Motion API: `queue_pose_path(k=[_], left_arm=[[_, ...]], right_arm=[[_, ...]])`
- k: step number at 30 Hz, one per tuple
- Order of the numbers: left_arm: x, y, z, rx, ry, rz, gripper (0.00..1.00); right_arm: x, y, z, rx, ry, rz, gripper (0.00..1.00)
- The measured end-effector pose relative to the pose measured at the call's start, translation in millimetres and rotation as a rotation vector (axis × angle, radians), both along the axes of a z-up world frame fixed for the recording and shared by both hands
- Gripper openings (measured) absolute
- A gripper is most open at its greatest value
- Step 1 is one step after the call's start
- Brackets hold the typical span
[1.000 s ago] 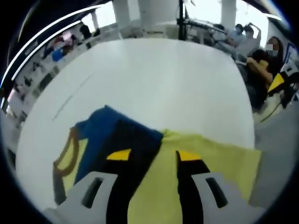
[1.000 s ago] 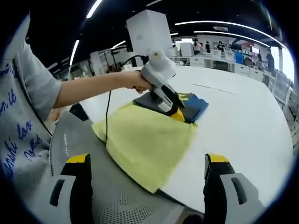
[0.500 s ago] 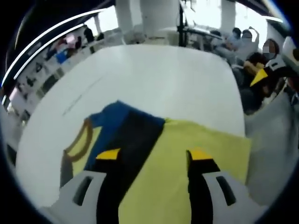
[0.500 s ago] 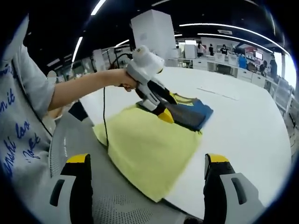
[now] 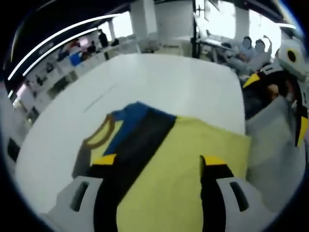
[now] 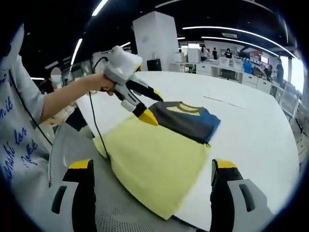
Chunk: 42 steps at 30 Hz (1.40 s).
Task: Fold the garment on the visible template until the final outline fits inside the template.
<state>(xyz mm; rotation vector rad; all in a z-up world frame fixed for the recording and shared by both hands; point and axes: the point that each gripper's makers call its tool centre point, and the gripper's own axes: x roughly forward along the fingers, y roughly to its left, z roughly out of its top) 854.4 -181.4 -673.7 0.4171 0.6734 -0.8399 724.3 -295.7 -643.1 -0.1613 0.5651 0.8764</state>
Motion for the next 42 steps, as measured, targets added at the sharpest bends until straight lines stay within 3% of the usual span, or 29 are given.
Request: queue_pose_path(k=[11, 19, 23, 26, 42], left_arm=[[-18.2, 33.7, 24.3, -0.025, -0.054, 0.052, 0.73], [-36.8, 59.0, 43.6, -0.05, -0.086, 0.085, 0.79], [-42.8, 73.5, 56.2, -0.066, -0.133, 0.128, 0.87], [-49.8, 80.0, 62.2, -0.072, -0.141, 0.128, 0.86], [-80.4, 99.3, 66.1, -0.109, -0.125, 0.072, 0.95]], right_arm=[[1.3, 21.3, 3.3, -0.006, -0.004, 0.011, 1.0], [4.5, 24.4, 6.7, -0.015, -0.014, -0.003, 1.0], [6.3, 25.7, 7.3, -0.022, -0.017, -0.013, 1.0], [7.8, 27.9, 7.6, -0.028, -0.018, -0.022, 1.0], [13.8, 45.6, 13.4, -0.06, -0.033, -0.069, 1.0]])
